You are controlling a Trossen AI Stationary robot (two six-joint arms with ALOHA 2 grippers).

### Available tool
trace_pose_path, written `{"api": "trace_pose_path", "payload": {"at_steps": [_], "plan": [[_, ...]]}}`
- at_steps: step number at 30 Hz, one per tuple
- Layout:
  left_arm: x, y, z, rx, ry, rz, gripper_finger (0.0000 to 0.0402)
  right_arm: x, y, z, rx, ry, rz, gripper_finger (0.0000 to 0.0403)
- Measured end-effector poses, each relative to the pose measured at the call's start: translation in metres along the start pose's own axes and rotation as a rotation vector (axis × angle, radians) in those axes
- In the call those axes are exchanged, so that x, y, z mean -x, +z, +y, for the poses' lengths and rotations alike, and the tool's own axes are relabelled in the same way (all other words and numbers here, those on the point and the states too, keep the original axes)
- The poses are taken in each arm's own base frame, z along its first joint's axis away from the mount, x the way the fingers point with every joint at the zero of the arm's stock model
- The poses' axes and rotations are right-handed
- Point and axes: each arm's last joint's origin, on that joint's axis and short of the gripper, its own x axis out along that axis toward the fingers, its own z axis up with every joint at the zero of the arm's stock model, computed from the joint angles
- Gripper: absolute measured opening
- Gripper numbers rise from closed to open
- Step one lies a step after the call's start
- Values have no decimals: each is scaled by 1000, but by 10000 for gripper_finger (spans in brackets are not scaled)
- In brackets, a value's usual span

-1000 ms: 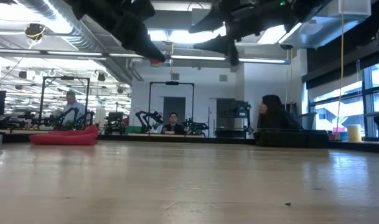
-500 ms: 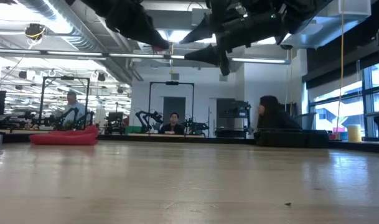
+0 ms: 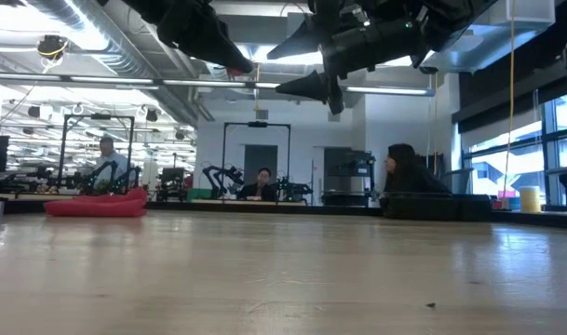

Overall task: Pick and placing Produce into tupperware
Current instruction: Put the red strawberry into the black bin

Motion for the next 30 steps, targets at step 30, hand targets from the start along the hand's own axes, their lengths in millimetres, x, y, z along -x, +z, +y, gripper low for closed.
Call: {"api": "trace_pose_path", "payload": {"at_steps": [30], "plan": [[0,3,2,-23,41,-21,145,-13,-18,26,21,31,-121,359]]}}
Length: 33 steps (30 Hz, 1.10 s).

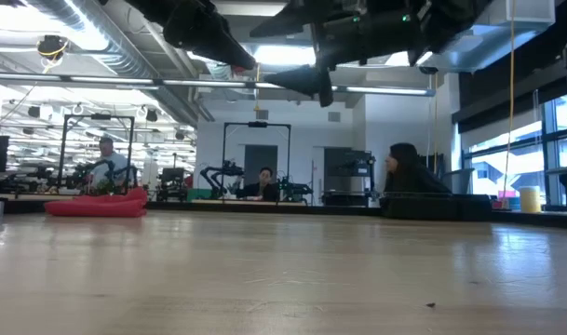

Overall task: Pick and placing Produce into tupperware
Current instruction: Put the red strawberry into the black bin

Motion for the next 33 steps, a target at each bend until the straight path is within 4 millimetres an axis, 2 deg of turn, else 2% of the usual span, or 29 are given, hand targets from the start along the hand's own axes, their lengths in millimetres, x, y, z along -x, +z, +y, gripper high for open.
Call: {"api": "trace_pose_path", "payload": {"at_steps": [5,9,13,21,27,33], "plan": [[1,2,-3,-23,-6,-15,131,-10,-4,-2,-15,74,-72,359],[2,4,-5,-42,-12,-26,139,-13,-2,-2,-24,109,-92,359],[2,5,-4,-41,10,-27,146,-22,-1,0,-21,118,-74,359],[3,4,-6,-61,18,-10,131,-40,0,5,-16,169,-24,355],[4,5,-9,-70,50,-1,145,-41,0,5,-17,157,-13,315],[4,5,-9,-75,63,1,130,-41,-1,4,-19,146,-8,260]]}}
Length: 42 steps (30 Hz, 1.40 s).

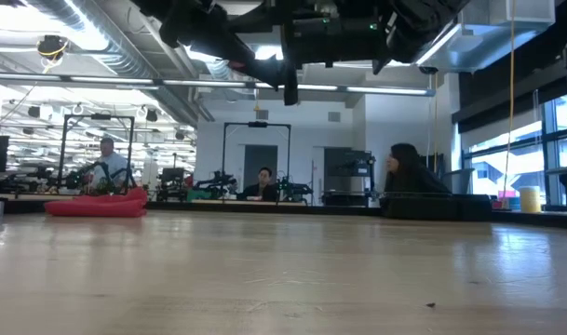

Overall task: Pick and placing Produce into tupperware
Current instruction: Put the red strawberry into the black bin

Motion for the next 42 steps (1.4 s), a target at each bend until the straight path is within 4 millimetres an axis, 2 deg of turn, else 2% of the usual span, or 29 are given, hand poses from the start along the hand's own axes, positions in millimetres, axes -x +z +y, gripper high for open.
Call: {"api": "trace_pose_path", "payload": {"at_steps": [8,13,16,22,27,34,38,42], "plan": [[0,0,1,-2,25,4,145,0,0,-1,2,-9,-1,190],[0,0,1,-7,29,6,133,0,0,-1,6,-10,0,150],[0,0,1,-15,34,7,134,0,0,-1,20,-11,-2,149],[2,2,-2,-14,38,8,174,0,2,-7,24,-13,9,148],[4,3,-8,-55,40,18,191,1,0,-11,3,-26,47,148],[5,0,-10,-16,32,49,219,4,4,-35,-11,-118,99,148],[6,-4,-11,31,34,92,231,15,21,-53,-8,-180,128,148],[15,-7,-7,101,38,116,231,39,46,-65,-11,-297,188,148]]}}
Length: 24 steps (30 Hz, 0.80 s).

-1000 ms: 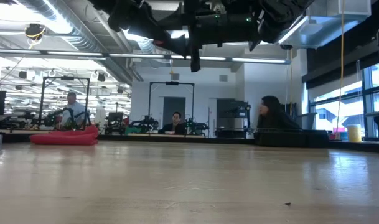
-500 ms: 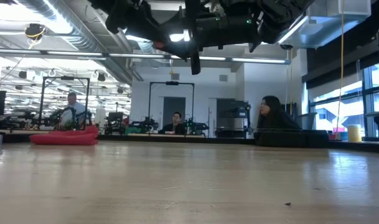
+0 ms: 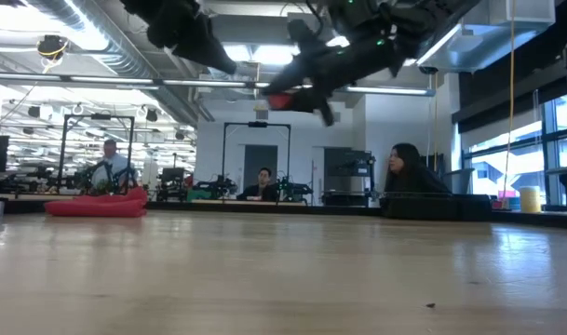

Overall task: Pick and placing Produce into tupperware
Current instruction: Put the red strawberry into the black bin

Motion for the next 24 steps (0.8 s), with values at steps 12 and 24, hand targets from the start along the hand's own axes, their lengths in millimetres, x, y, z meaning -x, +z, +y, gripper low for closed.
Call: {"api": "trace_pose_path", "payload": {"at_steps": [12,24], "plan": [[8,-25,41,316,129,158,230,108,80,-64,-177,-546,110,148],[2,-36,58,381,187,224,227,129,101,-138,-393,-918,402,148]]}}
